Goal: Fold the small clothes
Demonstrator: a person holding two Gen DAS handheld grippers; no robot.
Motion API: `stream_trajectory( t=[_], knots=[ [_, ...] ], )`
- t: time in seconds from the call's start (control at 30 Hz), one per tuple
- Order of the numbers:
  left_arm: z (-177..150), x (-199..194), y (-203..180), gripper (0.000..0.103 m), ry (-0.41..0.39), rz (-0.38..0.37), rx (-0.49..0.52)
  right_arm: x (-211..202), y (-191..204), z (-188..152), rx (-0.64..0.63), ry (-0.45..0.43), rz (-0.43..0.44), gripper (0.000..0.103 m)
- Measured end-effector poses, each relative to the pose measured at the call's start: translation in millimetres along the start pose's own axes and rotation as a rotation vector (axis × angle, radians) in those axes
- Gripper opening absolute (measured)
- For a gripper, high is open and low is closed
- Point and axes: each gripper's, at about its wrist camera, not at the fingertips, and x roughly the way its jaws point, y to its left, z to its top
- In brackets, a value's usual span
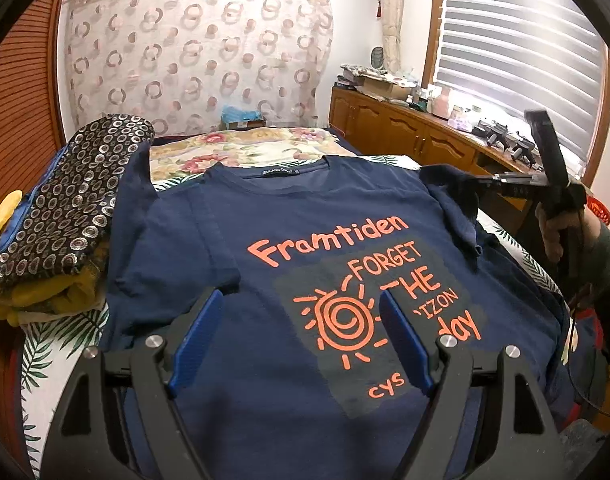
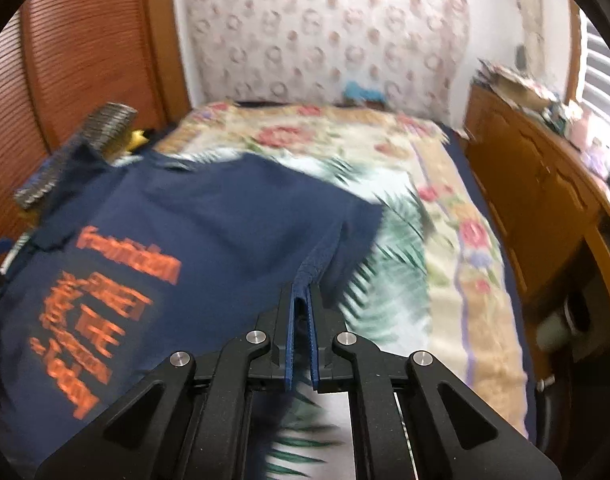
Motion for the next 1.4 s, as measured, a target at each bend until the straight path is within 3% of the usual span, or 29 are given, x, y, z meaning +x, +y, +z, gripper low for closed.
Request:
stream_trajectory(
  t=[0.27,0.5,0.6,0.7,0.83,1.03,1.4],
  knots=[
    [-3,-2,6,0.08,0.0,0.0,-0.018,17,52,45,-0.107,-0.017,0.039,0.003],
    [-7,-2,14,0.08,0.002,0.0,-0.037,40,62,73,-0.069,-0.018,0.01,0.004],
    [-8,-3,16,0.08,0.0,0.001,-0.043,41,57,77,-0.025,-0.016,0.037,0.016],
    [-8,-2,17,0.08,-0.001,0.002,-0.048,36,57,75,-0.031,-0.023,0.018,0.031],
    [-7,-2,19,0.08,-0.005,0.014,-0.039,34,49,67,-0.039,-0.005,-0.01,0.037],
    [6,6,41,0.08,0.002,0.061,-0.026,54,25,44,-0.039,0.075,-0.059,0.037],
    [42,23,91,0.08,0.008,0.153,-0.046,93,18,18,-0.063,0.14,-0.026,0.037]
  ],
)
